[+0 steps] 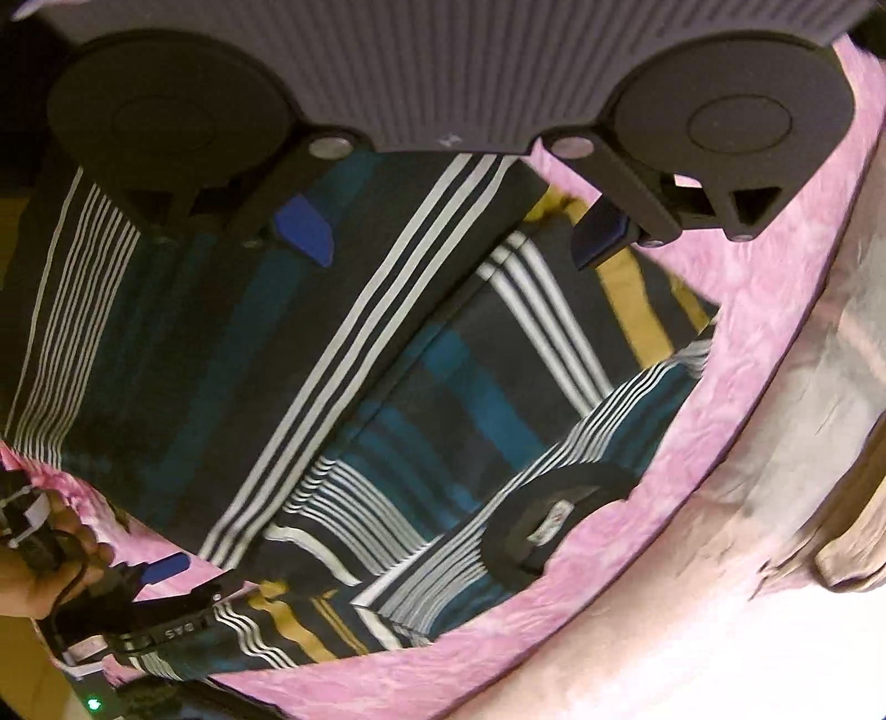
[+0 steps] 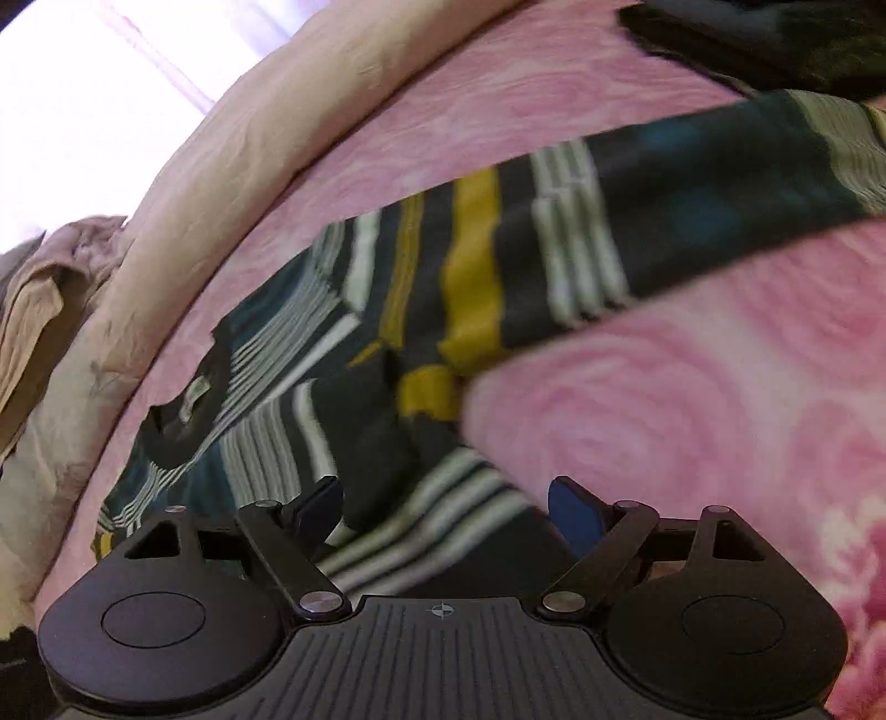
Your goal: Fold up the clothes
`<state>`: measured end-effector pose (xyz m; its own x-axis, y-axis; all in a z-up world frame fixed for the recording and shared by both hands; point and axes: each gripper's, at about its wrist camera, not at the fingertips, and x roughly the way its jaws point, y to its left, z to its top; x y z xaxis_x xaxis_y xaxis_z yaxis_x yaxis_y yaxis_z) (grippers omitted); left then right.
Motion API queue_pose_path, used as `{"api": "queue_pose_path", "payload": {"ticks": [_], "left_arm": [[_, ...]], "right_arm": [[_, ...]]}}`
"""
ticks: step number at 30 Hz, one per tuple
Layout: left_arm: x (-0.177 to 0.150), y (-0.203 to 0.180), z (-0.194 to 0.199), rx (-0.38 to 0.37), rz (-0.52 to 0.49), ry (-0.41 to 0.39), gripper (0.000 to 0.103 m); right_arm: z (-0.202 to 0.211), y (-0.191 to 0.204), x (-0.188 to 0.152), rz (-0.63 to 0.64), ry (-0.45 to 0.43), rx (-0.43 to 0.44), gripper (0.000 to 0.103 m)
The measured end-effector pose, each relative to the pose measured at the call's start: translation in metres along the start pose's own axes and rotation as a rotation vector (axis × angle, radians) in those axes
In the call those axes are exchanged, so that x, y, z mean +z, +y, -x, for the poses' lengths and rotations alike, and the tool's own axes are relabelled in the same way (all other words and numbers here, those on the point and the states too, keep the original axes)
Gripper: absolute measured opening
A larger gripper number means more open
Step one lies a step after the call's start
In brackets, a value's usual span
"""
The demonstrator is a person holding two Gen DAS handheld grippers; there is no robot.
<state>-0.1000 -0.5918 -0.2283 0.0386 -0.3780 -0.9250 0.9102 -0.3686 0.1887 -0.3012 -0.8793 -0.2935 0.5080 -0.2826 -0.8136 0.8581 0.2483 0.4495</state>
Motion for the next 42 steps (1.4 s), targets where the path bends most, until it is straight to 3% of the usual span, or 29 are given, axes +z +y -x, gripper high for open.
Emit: {"api": "queue_pose_path", "payload": {"ticks": [3, 9, 13, 15, 21, 25, 27, 29, 31, 36, 38, 40, 42], "left_arm": [[0.021, -0.007, -0.01, -0.022, -0.028, -0.016, 0.091], [0.075, -0.037, -0.038, -0.069, -0.118, -0.046, 0.091], [0.109, -0.061, -0.053, -0.102, -0.17, -0.056, 0.091], [0.122, -0.072, -0.06, -0.12, -0.198, -0.054, 0.091], [0.143, -0.094, -0.083, -0.144, -0.27, -0.027, 0.091], [0.149, -0.097, -0.087, -0.15, -0.273, -0.023, 0.091], [0.149, -0.097, -0.087, -0.151, -0.275, -0.025, 0.091], [0.148, -0.096, -0.087, -0.151, -0.271, -0.028, 0.091], [0.146, -0.094, -0.085, -0.148, -0.266, -0.031, 0.091], [0.131, -0.082, -0.074, -0.132, -0.23, -0.042, 0.091], [0.122, -0.076, -0.07, -0.124, -0.206, -0.044, 0.091], [0.11, -0.069, -0.064, -0.116, -0.182, -0.045, 0.091], [0.097, -0.062, -0.055, -0.106, -0.153, -0.059, 0.091]], "right_arm": [[0.021, -0.032, 0.003, -0.04, -0.052, -0.056, 0.084], [0.066, -0.129, 0.047, -0.283, -0.218, -0.151, 0.084], [0.079, -0.192, 0.074, -0.455, -0.316, -0.142, 0.083], [0.08, -0.219, 0.083, -0.543, -0.359, -0.12, 0.076], [0.075, -0.275, 0.097, -0.687, -0.44, -0.096, 0.074], [0.076, -0.293, 0.102, -0.741, -0.488, -0.055, 0.074], [0.079, -0.295, 0.102, -0.758, -0.496, -0.046, 0.064], [0.079, -0.296, 0.1, -0.764, -0.472, -0.073, 0.023], [0.081, -0.297, 0.097, -0.768, -0.451, -0.099, 0.009], [0.103, -0.258, 0.107, -0.62, -0.464, -0.171, 0.005], [0.114, -0.21, 0.118, -0.387, -0.461, -0.231, 0.005], [0.119, -0.141, 0.122, -0.048, -0.451, -0.286, 0.005], [0.121, -0.07, 0.108, 0.212, -0.452, -0.233, 0.005]]}}
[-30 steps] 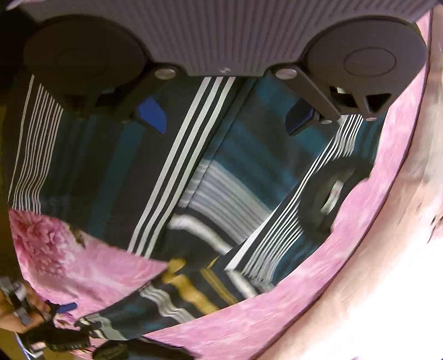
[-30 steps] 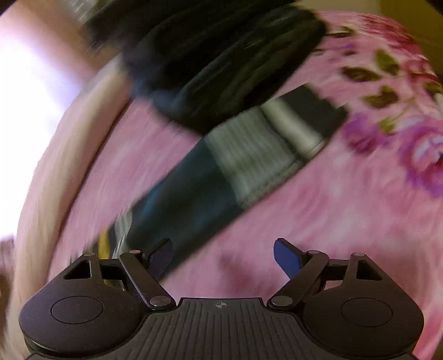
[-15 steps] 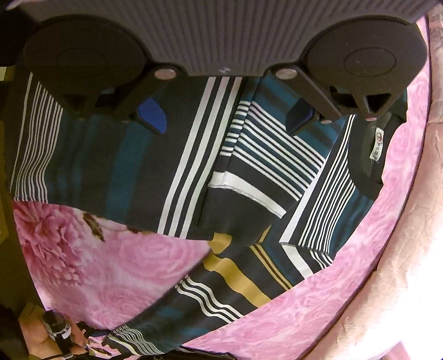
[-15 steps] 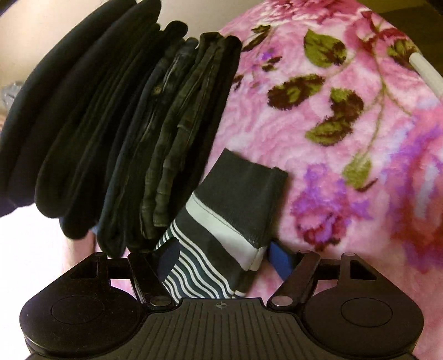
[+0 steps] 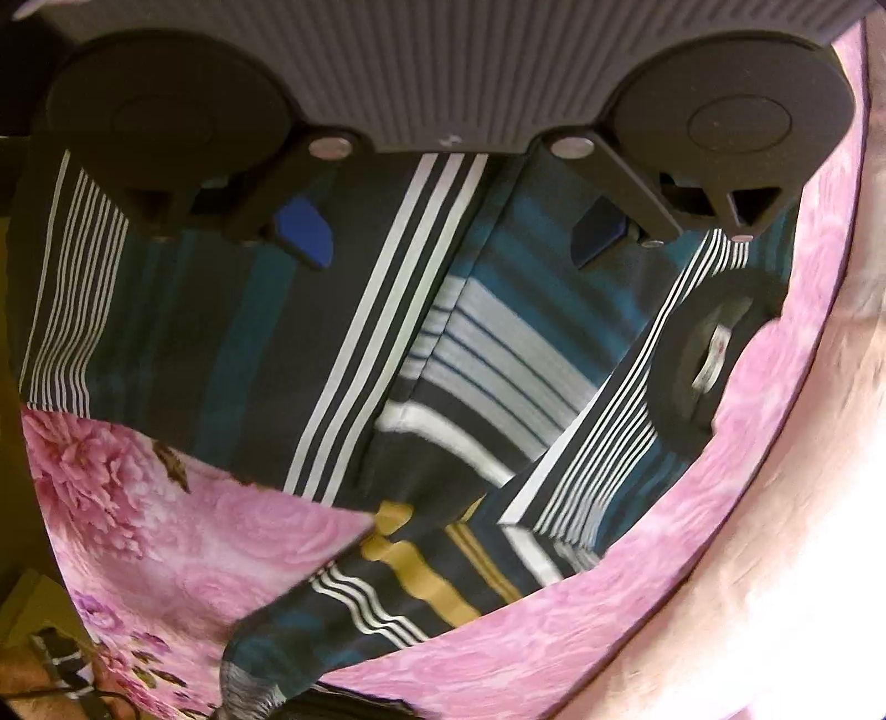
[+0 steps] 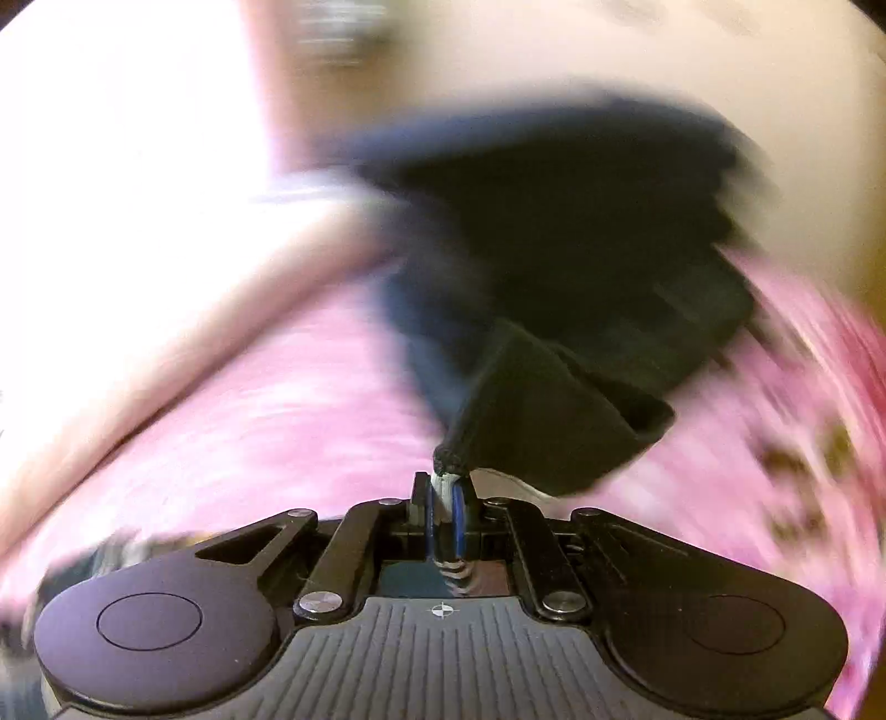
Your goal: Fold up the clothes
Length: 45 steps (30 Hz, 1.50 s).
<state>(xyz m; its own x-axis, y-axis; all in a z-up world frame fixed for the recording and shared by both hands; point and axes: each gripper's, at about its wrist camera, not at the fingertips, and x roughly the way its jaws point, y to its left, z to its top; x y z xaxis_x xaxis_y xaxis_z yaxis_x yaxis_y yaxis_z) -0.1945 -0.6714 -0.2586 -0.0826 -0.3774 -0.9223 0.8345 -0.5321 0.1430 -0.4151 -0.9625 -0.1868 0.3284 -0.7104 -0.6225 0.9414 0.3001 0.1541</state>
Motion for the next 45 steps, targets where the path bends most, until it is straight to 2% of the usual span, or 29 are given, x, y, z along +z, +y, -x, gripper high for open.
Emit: {"api": "queue_pose_path", "payload": {"ticks": [3, 6, 8, 10, 12, 13, 14, 15, 18, 20, 23, 26, 27, 29, 31, 34, 38, 40, 42, 44, 45], "left_arm": [[-0.023, 0.008, 0.02, 0.021, 0.055, -0.019, 0.091], [-0.056, 0.02, 0.046, 0.05, 0.123, -0.025, 0.091], [-0.083, 0.03, 0.065, 0.071, 0.175, -0.019, 0.091], [-0.114, 0.041, 0.079, 0.098, 0.226, -0.001, 0.091], [-0.145, 0.05, 0.092, 0.126, 0.271, 0.021, 0.091], [-0.161, 0.054, 0.097, 0.14, 0.29, 0.035, 0.091], [-0.177, 0.058, 0.102, 0.155, 0.308, 0.049, 0.091], [-0.193, 0.061, 0.106, 0.167, 0.322, 0.061, 0.091], [-0.222, 0.066, 0.112, 0.188, 0.35, 0.076, 0.091], [-0.234, 0.069, 0.113, 0.196, 0.363, 0.078, 0.091], [-0.236, 0.076, 0.108, 0.183, 0.354, 0.058, 0.087], [-0.225, 0.082, 0.09, 0.152, 0.315, 0.033, 0.07], [-0.219, 0.085, 0.083, 0.136, 0.308, 0.022, 0.059], [-0.205, 0.098, 0.067, 0.097, 0.361, -0.013, 0.056], [-0.19, 0.116, 0.053, 0.05, 0.489, -0.061, 0.057], [-0.177, 0.142, 0.027, 0.019, 0.631, -0.076, 0.058], [-0.17, 0.157, -0.006, -0.019, 0.672, -0.032, 0.054], [-0.171, 0.16, -0.016, -0.021, 0.688, -0.012, 0.038], [-0.173, 0.164, -0.018, -0.03, 0.716, -0.013, 0.034], [-0.174, 0.168, -0.011, -0.048, 0.738, -0.024, 0.019], [-0.175, 0.17, -0.008, -0.057, 0.749, -0.03, 0.004]], "right_arm": [[0.031, 0.09, 0.001, 0.213, -0.076, 0.152, 0.005], [0.073, 0.186, -0.009, 0.365, -0.149, 0.336, 0.005], [0.096, 0.243, -0.027, 0.447, -0.159, 0.468, 0.006], [0.109, 0.307, -0.061, 0.575, -0.102, 0.625, 0.006], [0.11, 0.353, -0.11, 0.705, 0.001, 0.69, 0.007], [0.11, 0.375, -0.134, 0.765, 0.052, 0.716, 0.038], [0.108, 0.389, -0.156, 0.797, 0.094, 0.714, 0.081], [0.108, 0.394, -0.173, 0.809, 0.126, 0.724, 0.087], [0.103, 0.397, -0.202, 0.799, 0.224, 0.69, 0.087], [0.098, 0.395, -0.21, 0.761, 0.295, 0.644, 0.087], [0.092, 0.381, -0.212, 0.678, 0.388, 0.542, 0.087], [0.092, 0.361, -0.205, 0.599, 0.434, 0.431, 0.087], [0.092, 0.354, -0.202, 0.575, 0.446, 0.395, 0.087], [0.088, 0.341, -0.197, 0.553, 0.456, 0.346, 0.087], [0.087, 0.33, -0.194, 0.551, 0.458, 0.317, 0.087], [0.084, 0.318, -0.191, 0.561, 0.469, 0.291, 0.087], [0.075, 0.308, -0.195, 0.563, 0.495, 0.266, 0.087], [0.069, 0.303, -0.197, 0.549, 0.512, 0.257, 0.087], [0.063, 0.3, -0.2, 0.536, 0.534, 0.248, 0.087], [0.058, 0.3, -0.202, 0.526, 0.553, 0.239, 0.087], [0.057, 0.3, -0.202, 0.521, 0.556, 0.239, 0.087]]}}
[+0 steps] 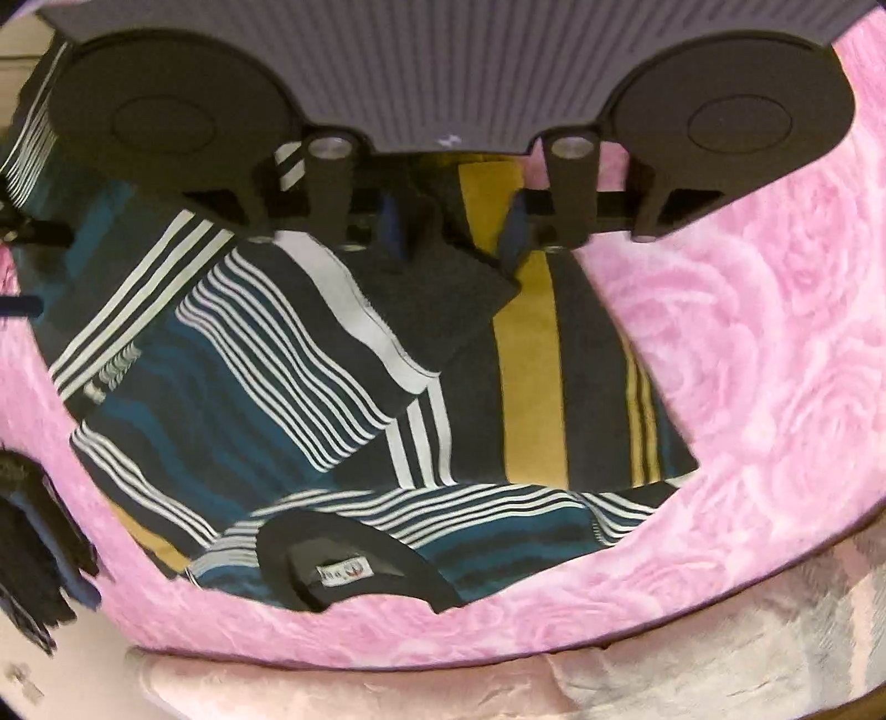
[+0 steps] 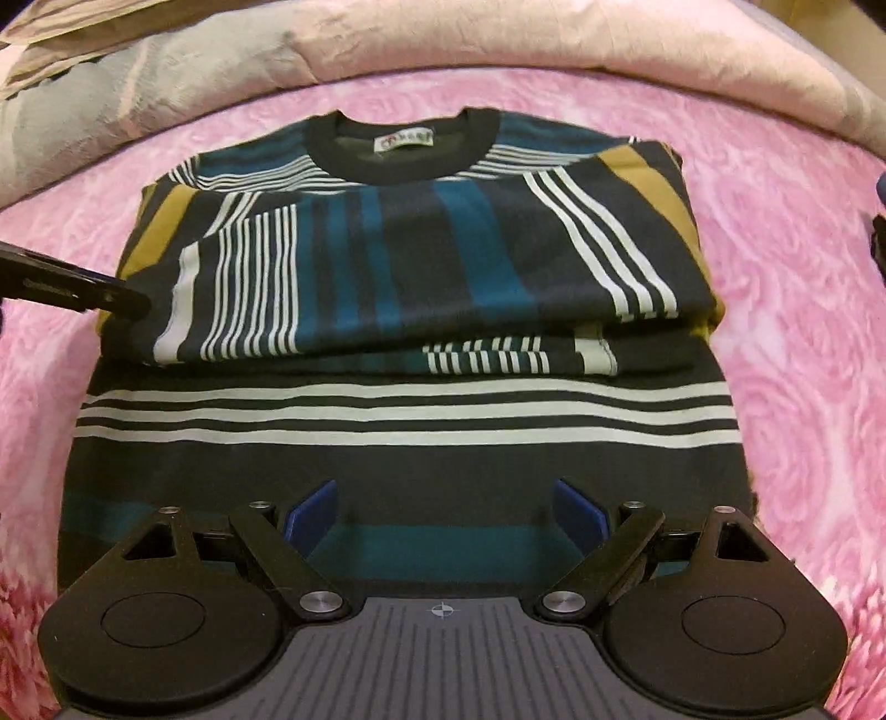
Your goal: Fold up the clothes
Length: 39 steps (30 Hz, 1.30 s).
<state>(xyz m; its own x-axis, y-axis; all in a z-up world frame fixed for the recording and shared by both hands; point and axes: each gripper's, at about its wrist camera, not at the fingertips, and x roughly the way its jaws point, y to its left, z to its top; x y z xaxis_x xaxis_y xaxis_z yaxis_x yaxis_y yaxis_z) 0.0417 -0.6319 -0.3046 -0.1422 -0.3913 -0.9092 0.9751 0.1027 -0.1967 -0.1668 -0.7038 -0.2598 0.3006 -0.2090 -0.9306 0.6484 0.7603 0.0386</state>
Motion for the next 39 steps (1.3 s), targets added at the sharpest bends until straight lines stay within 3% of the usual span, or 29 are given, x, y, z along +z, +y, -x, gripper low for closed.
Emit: {"api": "queue_pose_path", "payload": {"ticks": [1, 4, 10, 16, 20, 21, 24, 25, 28, 31, 35, 39], "left_arm": [[0.001, 0.002, 0.004, -0.01, 0.011, -0.003, 0.0], [0.001, 0.0, 0.023, 0.013, -0.034, -0.074, 0.0], [-0.002, 0.005, 0.034, 0.07, -0.036, -0.132, 0.0], [-0.007, 0.014, 0.029, 0.111, -0.003, -0.106, 0.0], [-0.01, 0.014, 0.016, 0.117, 0.004, -0.014, 0.0], [-0.011, 0.014, 0.014, 0.134, 0.004, -0.002, 0.004], [-0.022, 0.017, 0.02, 0.179, 0.012, -0.001, 0.03], [-0.027, 0.016, 0.022, 0.19, 0.003, -0.001, 0.031], [-0.049, 0.002, 0.032, 0.203, -0.09, 0.002, 0.031], [-0.072, -0.018, 0.037, 0.163, -0.181, 0.024, 0.031], [-0.112, -0.063, 0.039, 0.094, -0.386, 0.058, 0.031], [-0.156, -0.108, 0.051, -0.03, -0.591, 0.04, 0.035]], "right_arm": [[0.0, 0.0, 0.001, -0.004, 0.001, 0.001, 0.087], [0.001, 0.001, 0.008, 0.007, -0.015, 0.0, 0.087], [-0.004, -0.003, 0.018, 0.008, -0.019, -0.009, 0.087], [-0.009, -0.006, 0.017, 0.004, 0.013, -0.013, 0.087], [-0.011, -0.006, 0.017, -0.003, 0.018, -0.01, 0.087], [-0.012, -0.006, 0.017, -0.012, 0.023, -0.008, 0.087], [-0.016, -0.011, 0.016, -0.065, 0.042, 0.007, 0.087], [-0.018, -0.015, 0.014, -0.096, 0.058, 0.014, 0.087], [-0.027, -0.036, -0.003, -0.249, 0.125, 0.018, 0.087], [-0.03, -0.057, -0.031, -0.378, 0.208, -0.007, 0.087], [-0.018, -0.063, -0.064, -0.335, 0.258, -0.059, 0.087], [0.001, -0.065, -0.091, -0.34, 0.326, -0.137, 0.087]]}}
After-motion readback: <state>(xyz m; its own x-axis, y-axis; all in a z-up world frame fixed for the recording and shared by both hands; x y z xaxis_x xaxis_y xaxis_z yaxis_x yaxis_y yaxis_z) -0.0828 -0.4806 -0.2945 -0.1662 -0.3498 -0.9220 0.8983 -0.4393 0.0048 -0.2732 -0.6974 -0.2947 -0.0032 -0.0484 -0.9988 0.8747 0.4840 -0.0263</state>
